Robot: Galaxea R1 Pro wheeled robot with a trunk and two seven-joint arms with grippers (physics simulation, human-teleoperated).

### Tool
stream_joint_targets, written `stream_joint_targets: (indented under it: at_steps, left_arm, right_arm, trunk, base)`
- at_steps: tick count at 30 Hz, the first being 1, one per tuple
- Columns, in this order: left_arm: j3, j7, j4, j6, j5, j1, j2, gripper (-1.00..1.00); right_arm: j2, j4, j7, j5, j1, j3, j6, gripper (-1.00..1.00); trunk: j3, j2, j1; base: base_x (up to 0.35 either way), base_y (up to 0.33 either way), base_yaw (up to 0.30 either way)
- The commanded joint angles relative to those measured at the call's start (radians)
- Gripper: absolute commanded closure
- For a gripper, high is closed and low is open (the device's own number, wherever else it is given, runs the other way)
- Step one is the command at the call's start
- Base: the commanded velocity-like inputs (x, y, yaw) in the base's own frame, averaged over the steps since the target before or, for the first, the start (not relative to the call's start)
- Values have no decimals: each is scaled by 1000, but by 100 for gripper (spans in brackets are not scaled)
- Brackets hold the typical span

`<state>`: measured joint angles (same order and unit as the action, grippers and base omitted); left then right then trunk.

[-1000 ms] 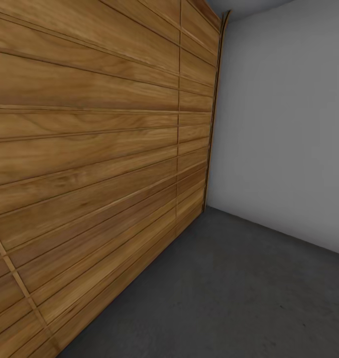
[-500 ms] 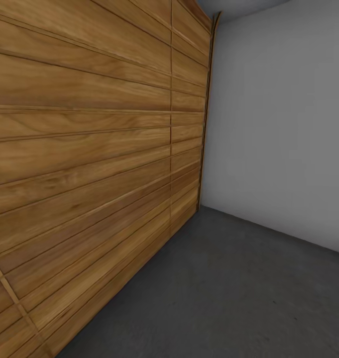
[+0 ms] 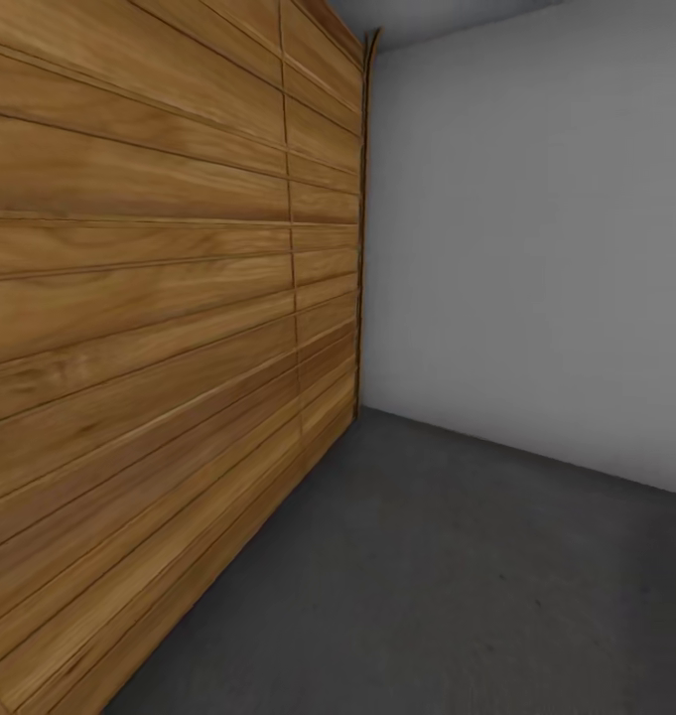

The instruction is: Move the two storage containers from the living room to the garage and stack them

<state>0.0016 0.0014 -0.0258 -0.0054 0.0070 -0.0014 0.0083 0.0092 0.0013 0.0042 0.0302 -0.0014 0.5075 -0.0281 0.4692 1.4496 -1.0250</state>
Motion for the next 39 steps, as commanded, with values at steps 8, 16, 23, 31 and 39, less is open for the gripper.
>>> stream_joint_targets:
  at_steps: [8,16,23,31,39]
  left_arm:
    - [0,0,0,-1,1,0,-1,-100]
    - [0,0,0,-1,1,0,0,-100]
    - [0,0,0,-1,1,0,0,-100]
    - [0,0,0,-1,1,0,-1,-100]
    - [0,0,0,-1,1,0,0,-100]
  right_arm:
    - [0,0,0,3,0,2,-3,-100]
    - [0,0,0,4,0,2,-3,-100]
    - [0,0,0,3,0,2,-3,-100]
    - [0,0,0,4,0,3,-3,-100]
    - [1,0,0,4,0,3,-3,-100]
  trunk:
    - [1,0,0]
    - [1,0,0]
    - [1,0,0]
    - [1,0,0]
    - [1,0,0]
  base:
    - [0,0,-289]
    - [0,0,-289]
    - [0,0,-289]
    - [0,0,-289]
    - [0,0,-289]
